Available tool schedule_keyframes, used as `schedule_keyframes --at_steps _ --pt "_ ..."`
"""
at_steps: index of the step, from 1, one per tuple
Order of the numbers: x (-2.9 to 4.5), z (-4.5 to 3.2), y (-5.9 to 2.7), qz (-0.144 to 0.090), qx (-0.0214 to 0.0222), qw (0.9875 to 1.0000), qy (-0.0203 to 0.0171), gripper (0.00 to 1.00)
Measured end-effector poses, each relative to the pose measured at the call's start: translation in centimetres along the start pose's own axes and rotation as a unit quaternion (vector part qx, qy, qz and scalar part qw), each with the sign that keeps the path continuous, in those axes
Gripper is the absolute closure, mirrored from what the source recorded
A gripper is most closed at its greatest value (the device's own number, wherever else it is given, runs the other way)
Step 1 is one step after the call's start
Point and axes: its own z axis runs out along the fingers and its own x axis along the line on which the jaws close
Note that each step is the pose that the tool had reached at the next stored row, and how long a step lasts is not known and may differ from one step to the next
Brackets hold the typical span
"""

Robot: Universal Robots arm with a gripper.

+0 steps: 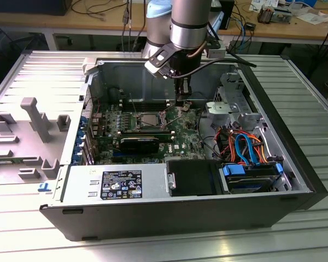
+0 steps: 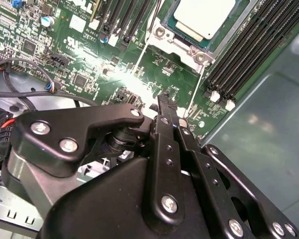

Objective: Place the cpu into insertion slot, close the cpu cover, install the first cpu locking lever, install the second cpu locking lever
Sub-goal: 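Close the cpu cover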

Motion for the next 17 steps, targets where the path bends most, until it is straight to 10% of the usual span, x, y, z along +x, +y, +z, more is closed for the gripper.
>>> schedule_keyframes --at_steps 17 --pt "0.03 0.24 2.55 -0.005 0.0052 1.0 0.0003 0.89"
